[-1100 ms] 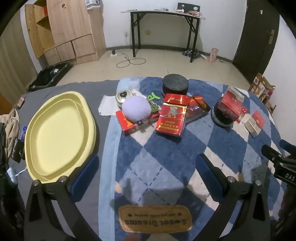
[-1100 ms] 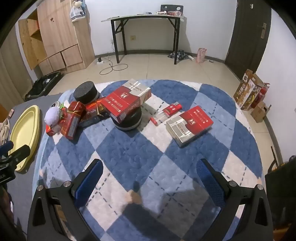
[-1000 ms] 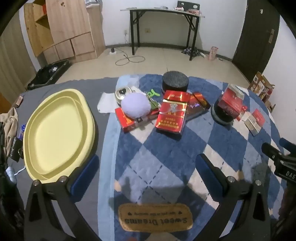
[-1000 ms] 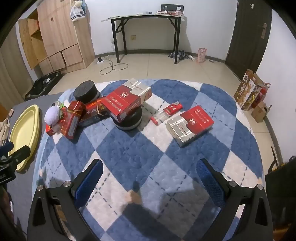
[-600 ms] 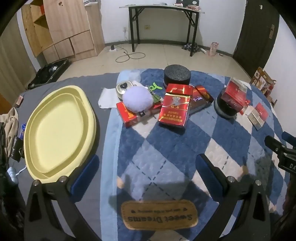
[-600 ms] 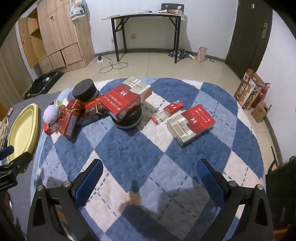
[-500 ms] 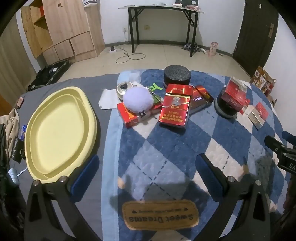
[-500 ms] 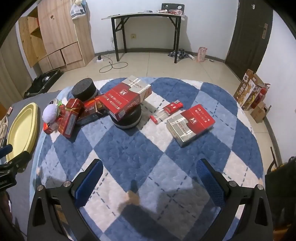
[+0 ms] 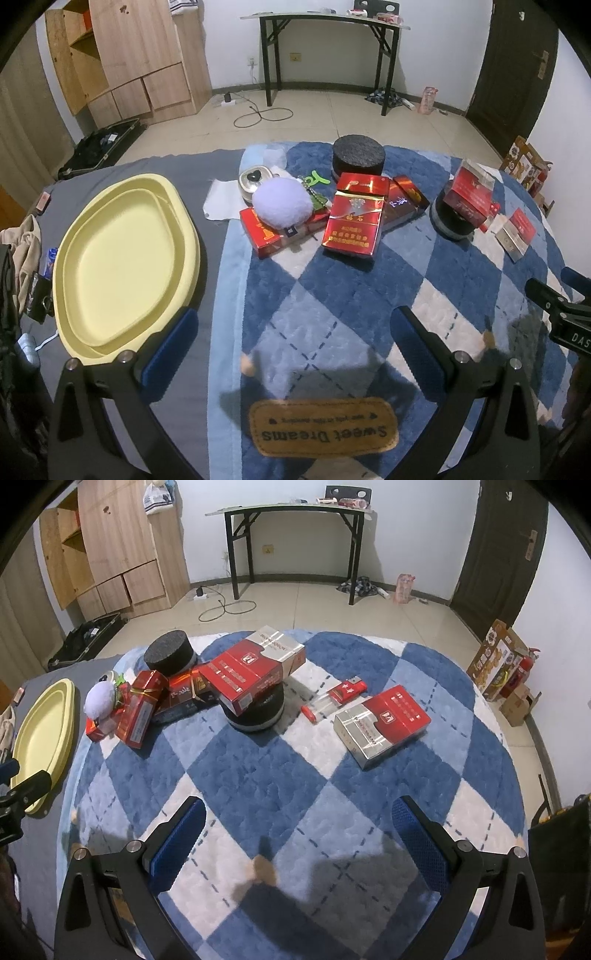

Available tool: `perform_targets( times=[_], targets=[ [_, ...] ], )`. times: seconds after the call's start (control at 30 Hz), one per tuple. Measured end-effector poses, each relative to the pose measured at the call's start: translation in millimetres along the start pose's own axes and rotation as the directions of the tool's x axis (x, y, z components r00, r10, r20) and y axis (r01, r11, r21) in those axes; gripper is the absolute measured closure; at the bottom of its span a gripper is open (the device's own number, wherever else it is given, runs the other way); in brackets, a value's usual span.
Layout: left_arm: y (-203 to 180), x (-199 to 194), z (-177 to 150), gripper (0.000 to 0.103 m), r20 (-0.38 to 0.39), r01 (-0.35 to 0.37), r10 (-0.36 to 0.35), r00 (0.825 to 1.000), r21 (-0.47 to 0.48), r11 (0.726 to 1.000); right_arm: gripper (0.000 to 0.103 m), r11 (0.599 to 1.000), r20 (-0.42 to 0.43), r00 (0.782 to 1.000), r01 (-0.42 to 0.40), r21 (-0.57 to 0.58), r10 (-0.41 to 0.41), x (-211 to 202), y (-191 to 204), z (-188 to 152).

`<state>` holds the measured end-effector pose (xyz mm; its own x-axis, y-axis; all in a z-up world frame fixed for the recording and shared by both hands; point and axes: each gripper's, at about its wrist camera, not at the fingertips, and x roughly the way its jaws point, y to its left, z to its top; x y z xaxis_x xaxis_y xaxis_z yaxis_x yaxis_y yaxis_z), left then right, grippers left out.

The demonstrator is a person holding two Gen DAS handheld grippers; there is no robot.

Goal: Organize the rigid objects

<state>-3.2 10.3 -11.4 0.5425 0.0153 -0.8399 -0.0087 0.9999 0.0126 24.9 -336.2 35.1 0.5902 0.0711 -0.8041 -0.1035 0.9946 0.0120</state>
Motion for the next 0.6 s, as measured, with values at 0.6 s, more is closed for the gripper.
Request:
perform_targets(
  times=[0.6],
  targets=[
    [1.2, -1.2, 2.2, 0.0, 0.0, 0.002, -0.002, 1.0, -0.004, 1.0, 0.0, 1.0, -0.006, 1.0, 0.0, -0.009, 0.0, 1.3, 0.6, 1.0]
  ],
)
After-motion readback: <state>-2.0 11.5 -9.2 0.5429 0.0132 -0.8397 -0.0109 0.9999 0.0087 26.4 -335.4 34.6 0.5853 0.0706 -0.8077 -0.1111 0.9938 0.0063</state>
